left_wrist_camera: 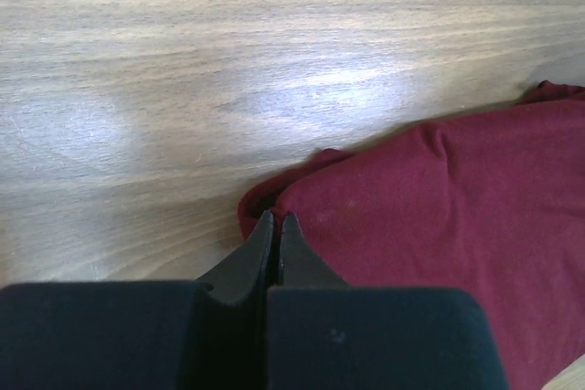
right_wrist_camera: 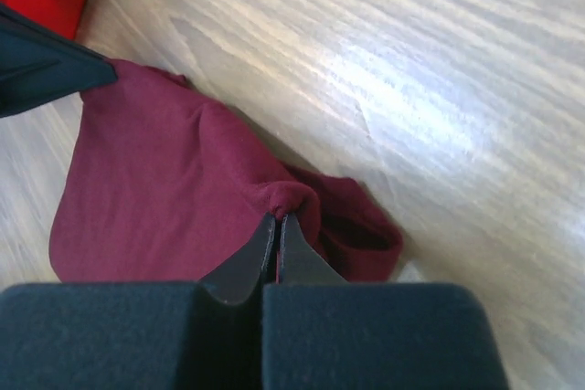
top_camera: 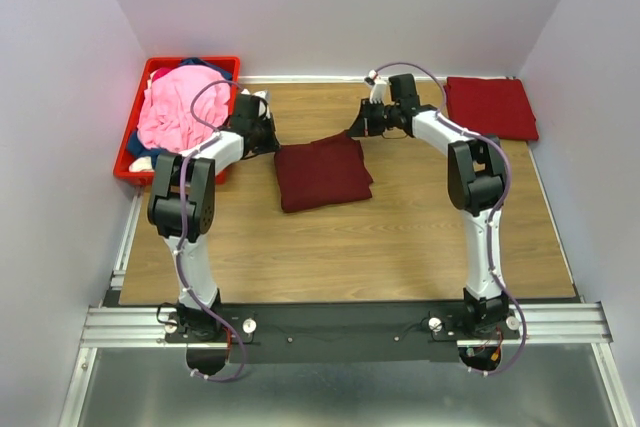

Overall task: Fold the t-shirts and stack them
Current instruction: Fold the tshirt

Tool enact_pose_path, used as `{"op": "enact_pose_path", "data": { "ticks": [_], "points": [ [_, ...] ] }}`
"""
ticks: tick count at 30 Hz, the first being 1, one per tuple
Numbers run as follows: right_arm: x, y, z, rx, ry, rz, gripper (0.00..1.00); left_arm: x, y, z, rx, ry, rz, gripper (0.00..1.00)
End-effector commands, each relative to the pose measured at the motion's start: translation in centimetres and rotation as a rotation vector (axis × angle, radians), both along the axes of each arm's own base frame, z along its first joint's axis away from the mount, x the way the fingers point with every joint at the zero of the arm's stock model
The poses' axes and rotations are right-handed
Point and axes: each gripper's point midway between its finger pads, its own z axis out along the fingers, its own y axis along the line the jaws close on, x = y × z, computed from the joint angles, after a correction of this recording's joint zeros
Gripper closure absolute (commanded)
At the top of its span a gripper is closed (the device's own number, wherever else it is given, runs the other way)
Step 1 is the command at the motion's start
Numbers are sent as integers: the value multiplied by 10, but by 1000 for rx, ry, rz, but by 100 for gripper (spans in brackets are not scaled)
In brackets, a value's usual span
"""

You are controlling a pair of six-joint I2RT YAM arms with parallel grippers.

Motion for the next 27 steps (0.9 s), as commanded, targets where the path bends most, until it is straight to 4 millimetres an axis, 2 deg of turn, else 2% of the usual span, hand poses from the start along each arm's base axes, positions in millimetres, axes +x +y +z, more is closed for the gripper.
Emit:
{"op": "enact_pose_path", "data": {
  "ticks": [1, 2, 6, 10, 19, 20, 23, 26, 27],
  "points": [
    [-7, -2, 25, 6, -55, 5, 99, -5, -4, 36, -14, -67, -14, 100],
    [-8, -4, 37, 9, -78, 0, 99, -7, -5, 45, -15, -85, -17, 100],
    [-15, -13, 47, -16, -109, -40, 99, -12, -14, 60, -40, -116, -60, 100],
    [-17, -19, 52, -28, -134, -70, 99, -14, -20, 59, -49, -117, -75, 100],
    [-4, -38, 28, -95, -121, -186, 99, -2, -26, 51, -59, -122, -76, 100],
    [-3, -41, 21, -105, -110, -201, 99, 0, -27, 51, -61, -126, -79, 100],
    [2, -46, 7, -121, -95, -234, 99, 9, -25, 35, -41, -105, -58, 99],
    [7, -46, 1, -119, -89, -240, 99, 15, -22, 21, -24, -86, -38, 88],
    [8, -46, -8, -126, -72, -243, 99, 16, -22, 18, -21, -81, -35, 82]
  ]
}}
